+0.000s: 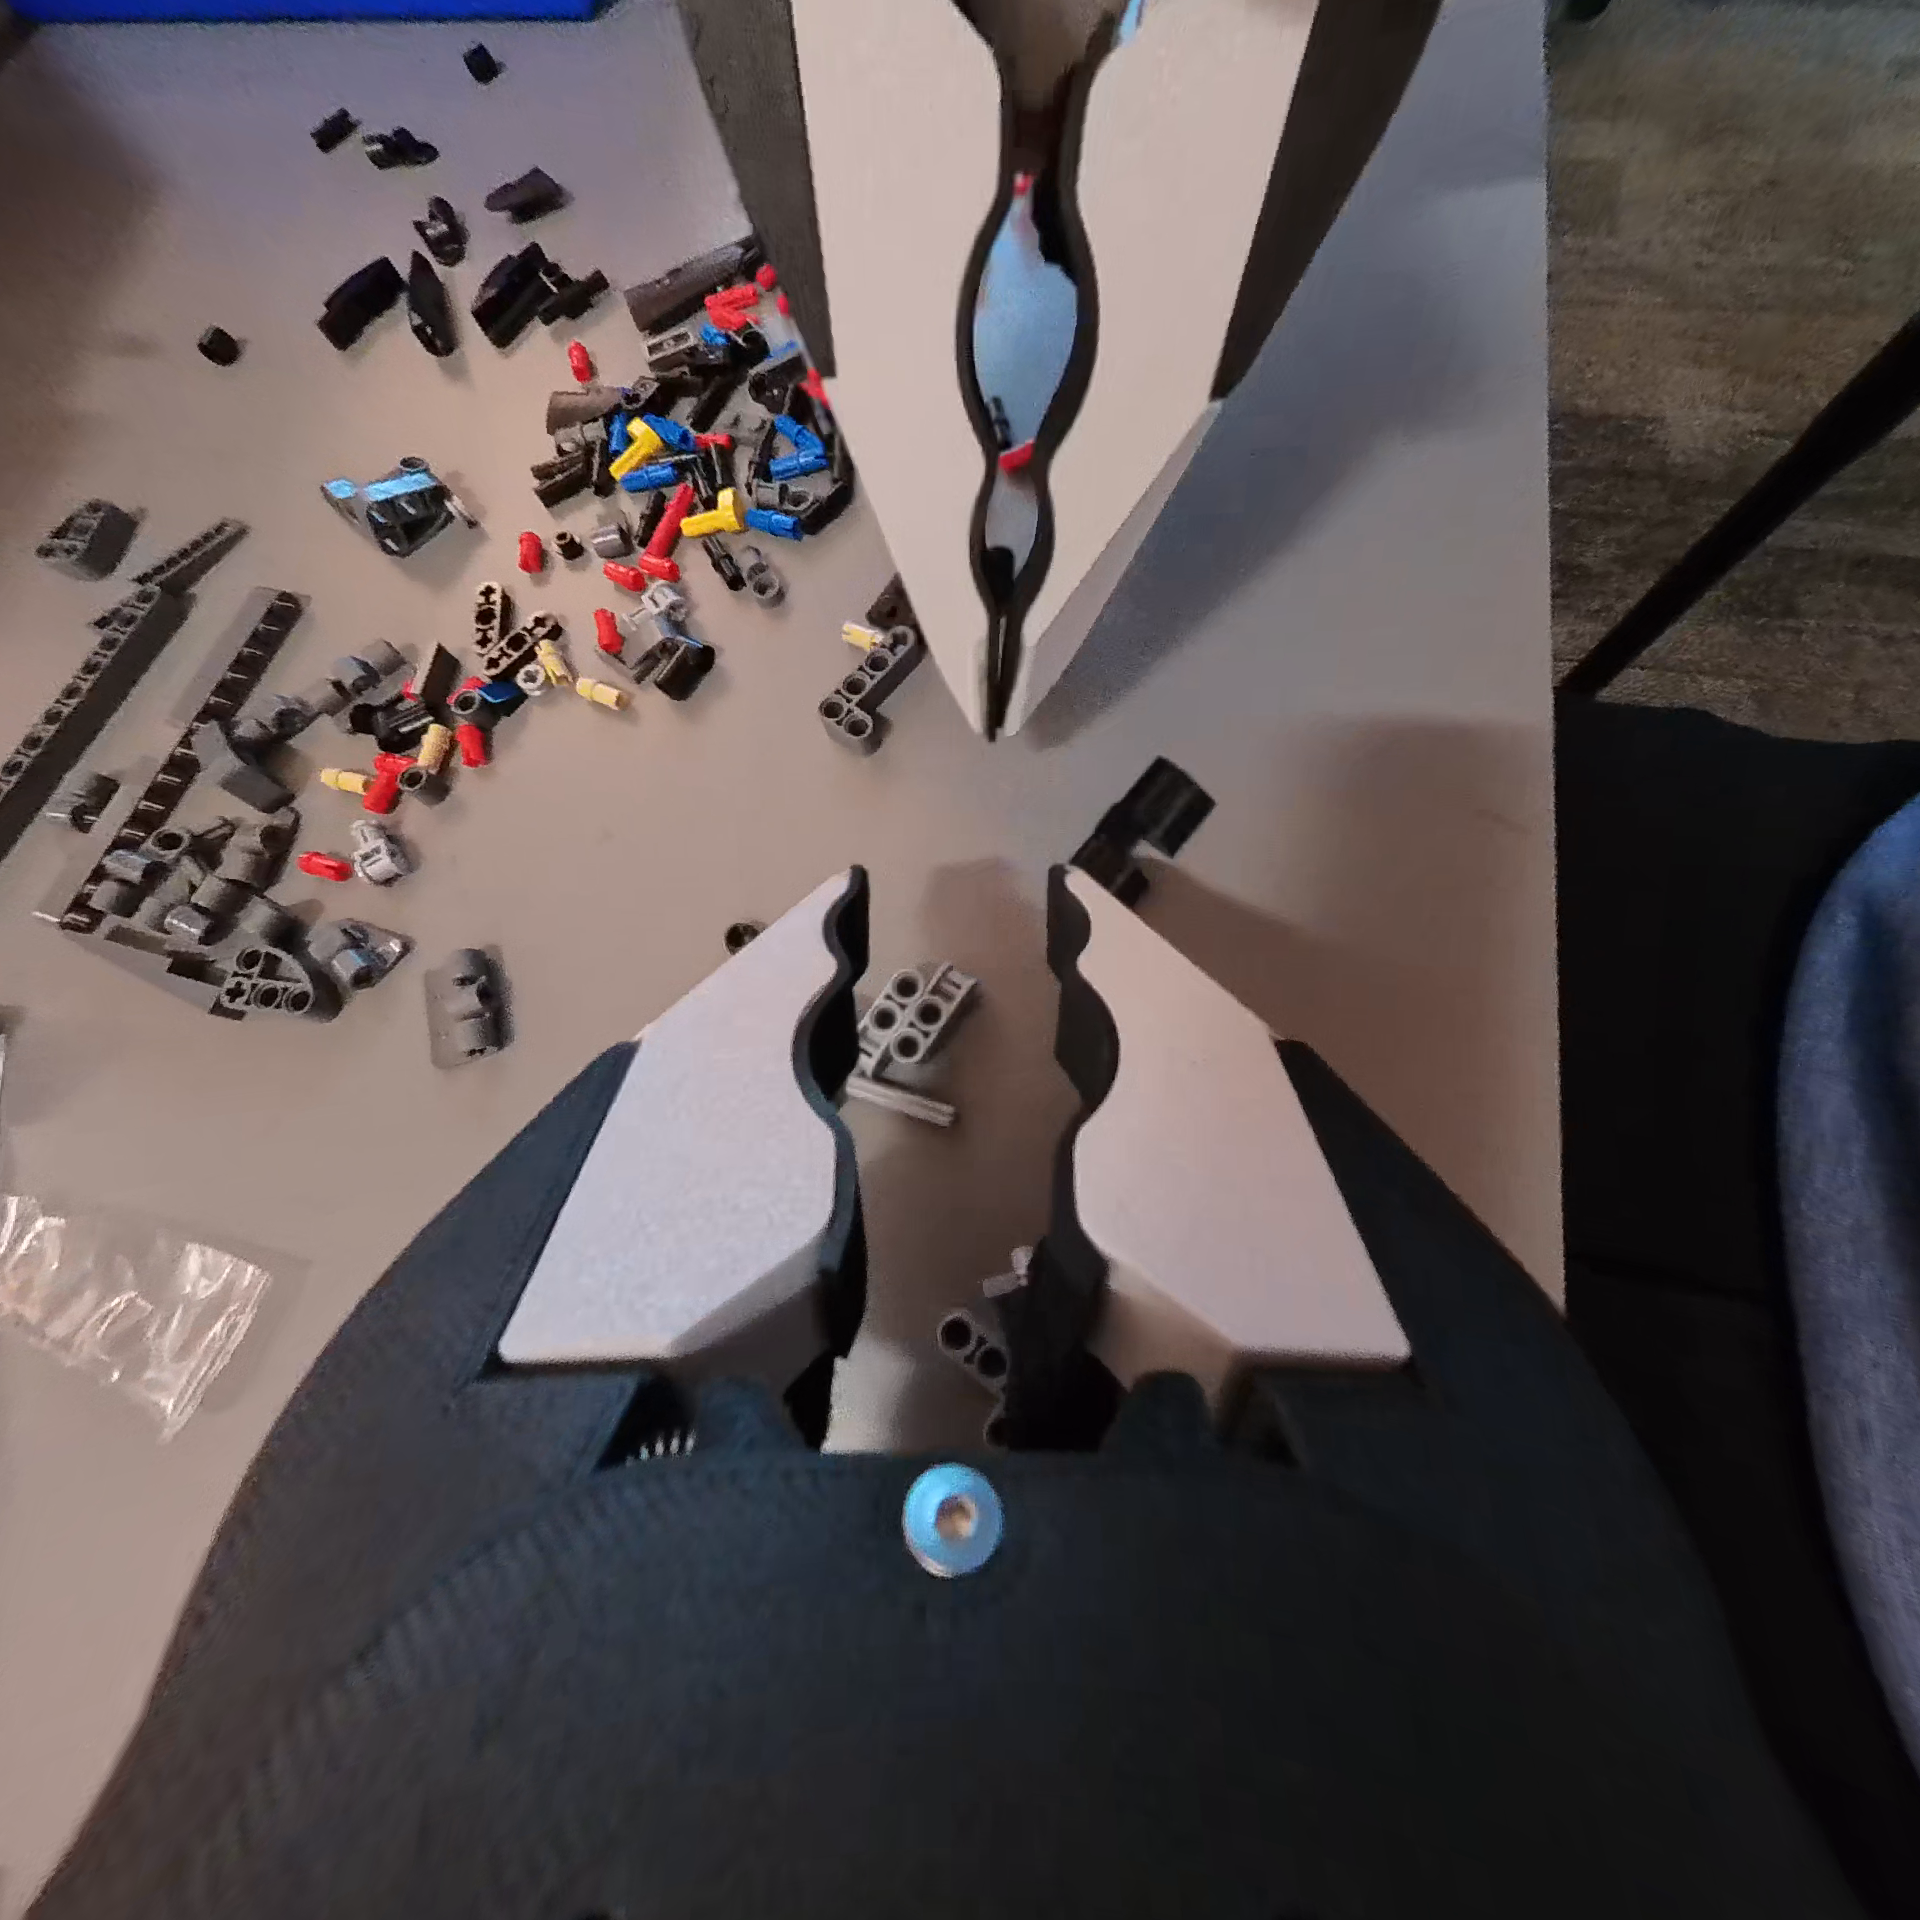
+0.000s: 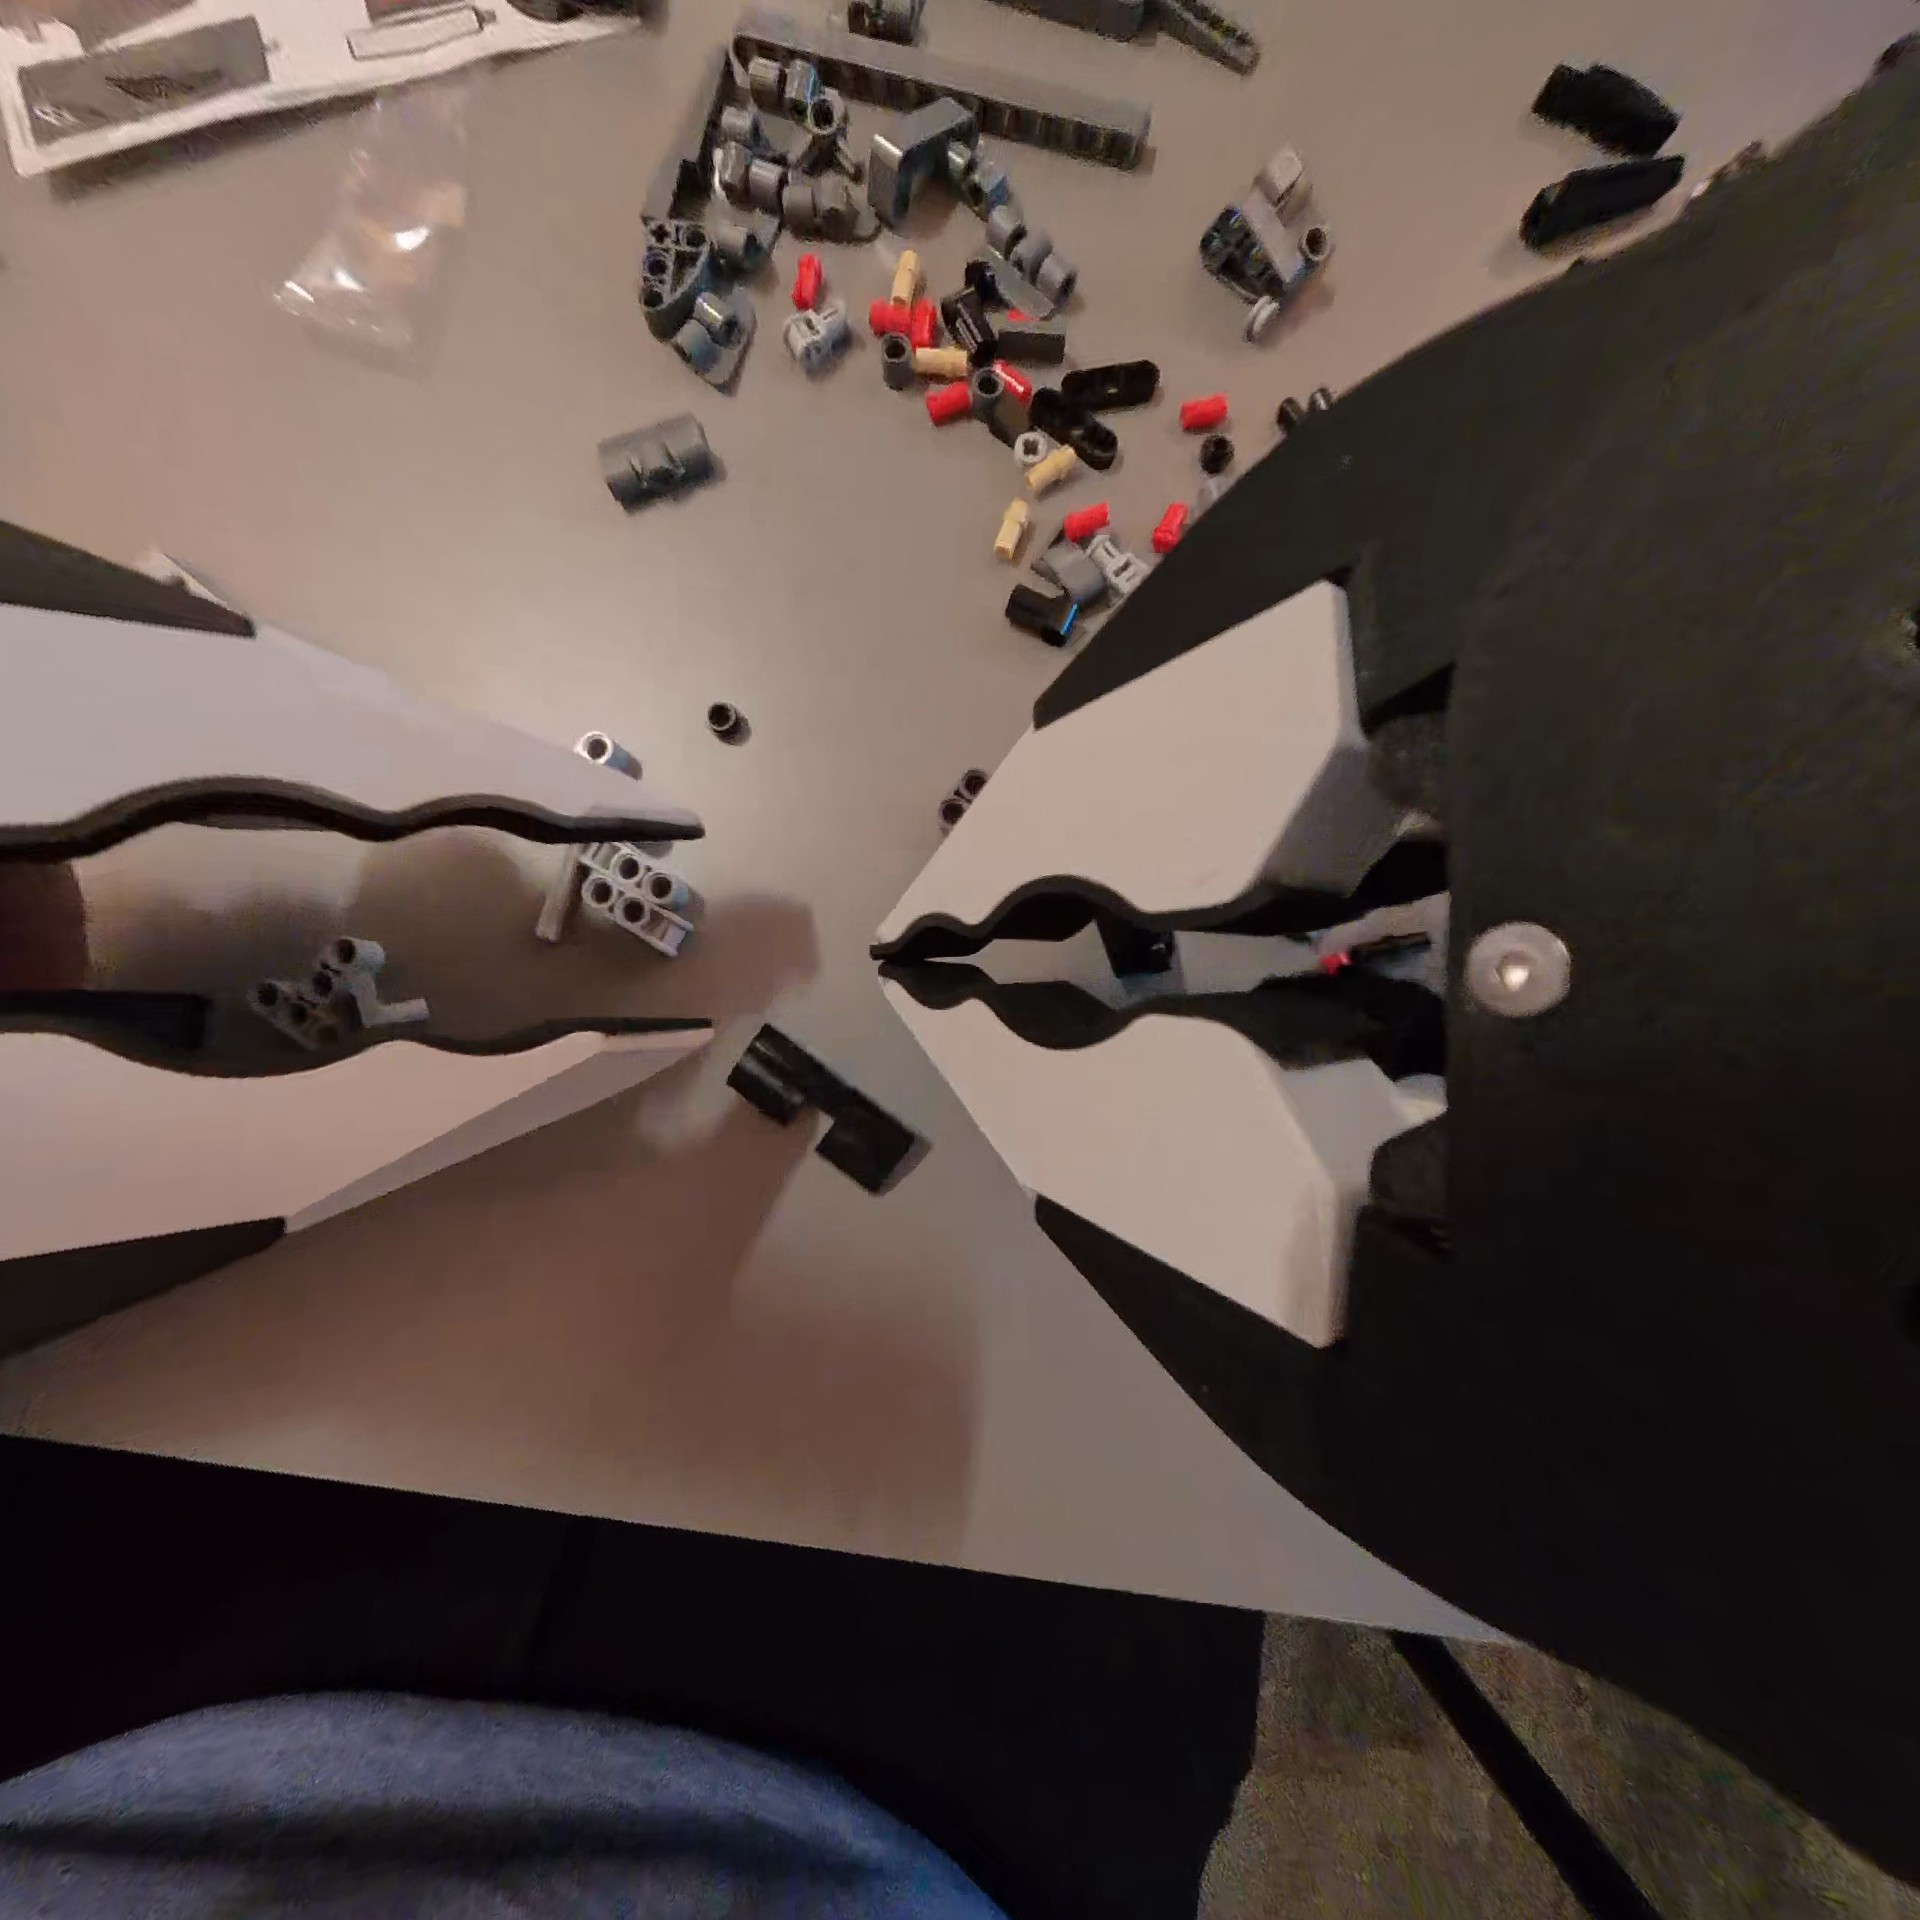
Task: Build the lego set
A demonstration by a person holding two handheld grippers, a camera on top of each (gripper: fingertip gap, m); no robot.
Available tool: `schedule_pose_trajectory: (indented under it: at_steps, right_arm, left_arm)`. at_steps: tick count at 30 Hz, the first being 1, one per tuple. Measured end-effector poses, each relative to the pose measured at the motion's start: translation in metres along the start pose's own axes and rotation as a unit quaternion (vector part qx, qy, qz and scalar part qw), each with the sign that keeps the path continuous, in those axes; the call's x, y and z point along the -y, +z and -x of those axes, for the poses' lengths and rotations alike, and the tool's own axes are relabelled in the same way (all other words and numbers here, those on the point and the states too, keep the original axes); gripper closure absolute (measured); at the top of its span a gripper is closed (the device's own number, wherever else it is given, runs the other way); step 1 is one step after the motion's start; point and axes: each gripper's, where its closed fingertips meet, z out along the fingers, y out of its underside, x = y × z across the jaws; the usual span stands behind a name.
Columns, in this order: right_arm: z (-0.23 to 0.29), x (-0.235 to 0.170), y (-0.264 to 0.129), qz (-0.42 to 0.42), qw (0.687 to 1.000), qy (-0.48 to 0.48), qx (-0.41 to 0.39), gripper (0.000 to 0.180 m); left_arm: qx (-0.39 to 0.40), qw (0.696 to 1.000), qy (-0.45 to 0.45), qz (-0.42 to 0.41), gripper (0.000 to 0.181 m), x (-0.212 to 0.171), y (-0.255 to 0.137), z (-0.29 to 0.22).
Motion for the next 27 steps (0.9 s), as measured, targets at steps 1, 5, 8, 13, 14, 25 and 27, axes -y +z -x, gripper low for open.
schedule_pose_trajectory:
  at_steps: [1, 5, 8, 13, 14, 25, 27]
  right_arm:
    - [-0.001, -0.002, 0.001, 0.010, 1.000, -0.003, -0.006, 0.180]
    - [-0.010, -0.010, 0.000, 0.018, 0.999, 0.023, -0.034, 0.179]
    - [-0.003, -0.006, -0.009, 0.001, 0.998, 0.064, -0.028, 0.166]
    - [0.021, -0.004, 0.003, -0.001, 0.995, 0.099, 0.001, 0.146]
    - [0.025, -0.006, 0.007, 0.009, 0.995, 0.102, 0.003, 0.144]
    - [0.038, -0.009, 0.015, 0.002, 0.988, 0.150, -0.026, 0.162]
    - [0.039, -0.009, 0.015, -0.002, 0.988, 0.155, -0.025, 0.162]
  left_arm:
    - [-0.006, 1.000, -0.003, 0.002, 0.147, -0.001, 0.001, -0.001]
    - [0.021, 0.999, 0.021, 0.023, 0.146, -0.010, 0.002, 0.006]
    - [0.018, 1.000, 0.020, 0.013, 0.147, -0.010, -0.005, 0.007]
    - [-0.026, 0.999, 0.018, 0.010, 0.147, -0.008, -0.006, -0.002]
    - [-0.040, 0.999, 0.025, 0.014, 0.146, -0.008, -0.004, -0.009]
    - [-0.079, 0.988, 0.118, 0.064, 0.159, -0.010, 0.023, -0.029]
    - [-0.084, 0.986, 0.129, 0.068, 0.162, -0.011, 0.023, -0.028]
